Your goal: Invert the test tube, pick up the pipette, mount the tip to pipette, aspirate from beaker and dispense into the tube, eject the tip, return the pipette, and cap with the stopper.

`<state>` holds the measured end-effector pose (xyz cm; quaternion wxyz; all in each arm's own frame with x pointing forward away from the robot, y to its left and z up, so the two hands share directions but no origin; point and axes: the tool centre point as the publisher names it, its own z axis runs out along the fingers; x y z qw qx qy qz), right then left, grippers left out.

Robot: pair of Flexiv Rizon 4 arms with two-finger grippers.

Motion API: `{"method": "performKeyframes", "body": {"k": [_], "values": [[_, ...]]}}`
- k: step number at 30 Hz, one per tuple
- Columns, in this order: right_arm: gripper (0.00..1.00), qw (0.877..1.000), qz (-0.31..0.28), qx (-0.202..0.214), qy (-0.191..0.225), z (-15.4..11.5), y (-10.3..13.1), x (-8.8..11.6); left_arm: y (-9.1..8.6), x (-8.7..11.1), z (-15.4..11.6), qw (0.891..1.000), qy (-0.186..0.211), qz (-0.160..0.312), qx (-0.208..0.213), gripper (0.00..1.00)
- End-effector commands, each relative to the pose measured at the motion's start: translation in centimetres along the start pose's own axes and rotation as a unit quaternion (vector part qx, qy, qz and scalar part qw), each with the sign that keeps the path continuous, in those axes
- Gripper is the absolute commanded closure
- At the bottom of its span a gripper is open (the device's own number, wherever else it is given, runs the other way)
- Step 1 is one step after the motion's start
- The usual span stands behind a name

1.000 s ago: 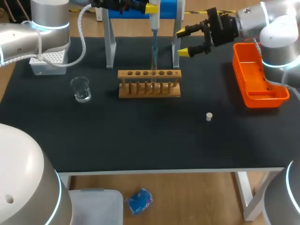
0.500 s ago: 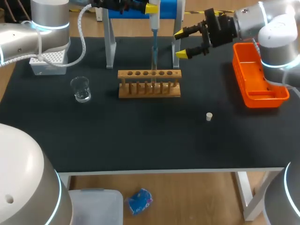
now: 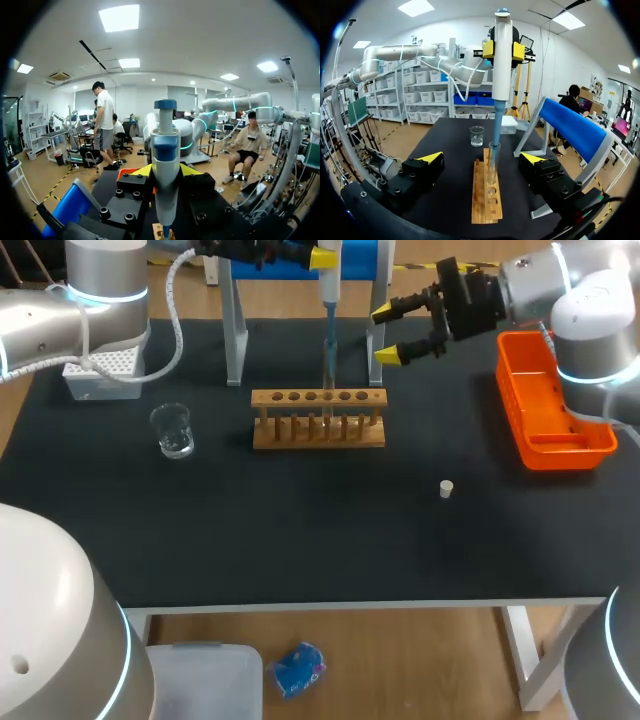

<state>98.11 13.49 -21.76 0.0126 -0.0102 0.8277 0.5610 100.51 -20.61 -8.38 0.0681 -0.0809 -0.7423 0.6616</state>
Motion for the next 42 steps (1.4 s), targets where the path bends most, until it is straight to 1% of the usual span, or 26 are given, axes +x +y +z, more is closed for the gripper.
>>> {"method": "performKeyframes", "body": {"k": [1,14,42], "values": [[0.00,1.000,0.000,0.000,-0.001,0.0,0.0,0.0,-0.1,0.1,0.0,1.000,-0.001,0.000,-0.001,1.00],[0.00,1.000,0.000,0.000,-0.001,0.0,0.0,0.0,-0.8,0.2,0.1,1.000,-0.002,0.004,-0.007,1.00],[0.00,1.000,0.000,0.000,-0.001,0.0,0.0,0.0,-3.9,1.3,0.1,0.999,-0.008,0.025,-0.023,1.00]]}}
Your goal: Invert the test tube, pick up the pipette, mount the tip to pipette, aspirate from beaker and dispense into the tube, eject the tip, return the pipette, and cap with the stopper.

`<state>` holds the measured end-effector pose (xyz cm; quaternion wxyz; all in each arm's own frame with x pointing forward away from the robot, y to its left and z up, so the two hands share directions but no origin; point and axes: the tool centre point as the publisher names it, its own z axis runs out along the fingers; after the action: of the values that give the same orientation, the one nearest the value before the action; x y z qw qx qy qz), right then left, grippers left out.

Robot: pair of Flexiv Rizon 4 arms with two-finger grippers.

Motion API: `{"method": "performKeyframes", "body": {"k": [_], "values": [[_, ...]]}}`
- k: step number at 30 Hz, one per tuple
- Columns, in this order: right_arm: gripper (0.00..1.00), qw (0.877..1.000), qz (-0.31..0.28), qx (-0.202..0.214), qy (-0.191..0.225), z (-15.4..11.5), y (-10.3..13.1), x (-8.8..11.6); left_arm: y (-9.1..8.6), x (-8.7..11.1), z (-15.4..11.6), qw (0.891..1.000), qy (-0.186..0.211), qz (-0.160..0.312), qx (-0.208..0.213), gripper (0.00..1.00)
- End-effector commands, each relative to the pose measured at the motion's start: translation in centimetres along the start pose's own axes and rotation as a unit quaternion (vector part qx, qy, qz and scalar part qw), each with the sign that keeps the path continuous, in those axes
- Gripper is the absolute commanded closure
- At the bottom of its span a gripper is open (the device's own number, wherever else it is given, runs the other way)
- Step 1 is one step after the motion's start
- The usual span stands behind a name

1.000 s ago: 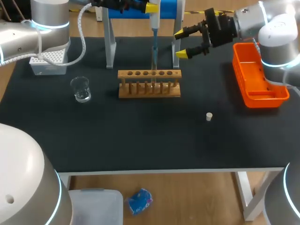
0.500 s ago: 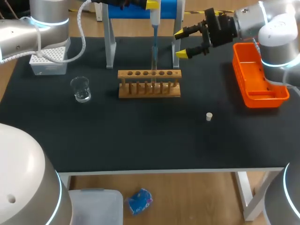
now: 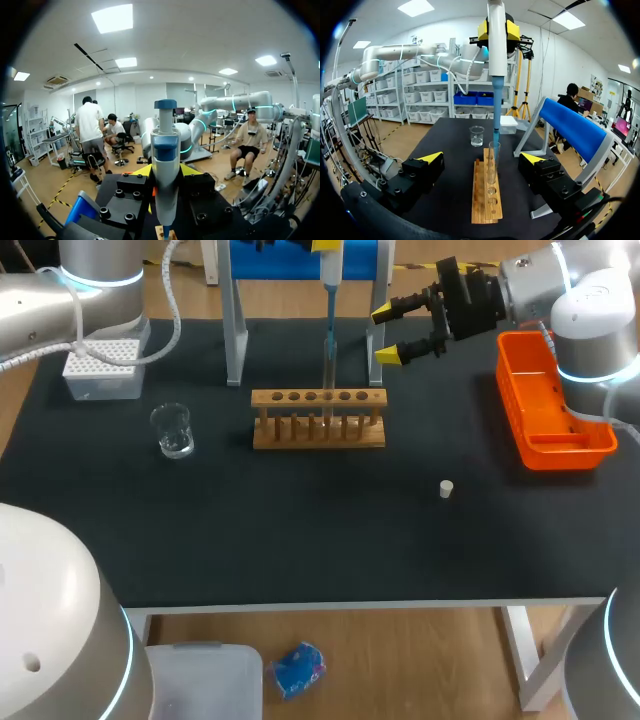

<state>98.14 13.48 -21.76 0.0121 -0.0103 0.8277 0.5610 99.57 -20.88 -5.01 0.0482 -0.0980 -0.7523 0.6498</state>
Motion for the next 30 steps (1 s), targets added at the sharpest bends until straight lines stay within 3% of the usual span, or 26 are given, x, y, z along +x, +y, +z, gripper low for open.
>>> {"method": "performKeyframes", "body": {"k": [1,30], "values": [[0.00,1.000,0.000,0.000,-0.001,0.0,-0.1,0.0,-0.7,0.5,0.1,1.000,-0.005,0.001,-0.006,1.00],[0.00,1.000,0.000,0.000,-0.001,0.0,-0.1,0.0,-3.4,0.7,-0.1,1.000,-0.005,0.021,-0.012,1.00]]}}
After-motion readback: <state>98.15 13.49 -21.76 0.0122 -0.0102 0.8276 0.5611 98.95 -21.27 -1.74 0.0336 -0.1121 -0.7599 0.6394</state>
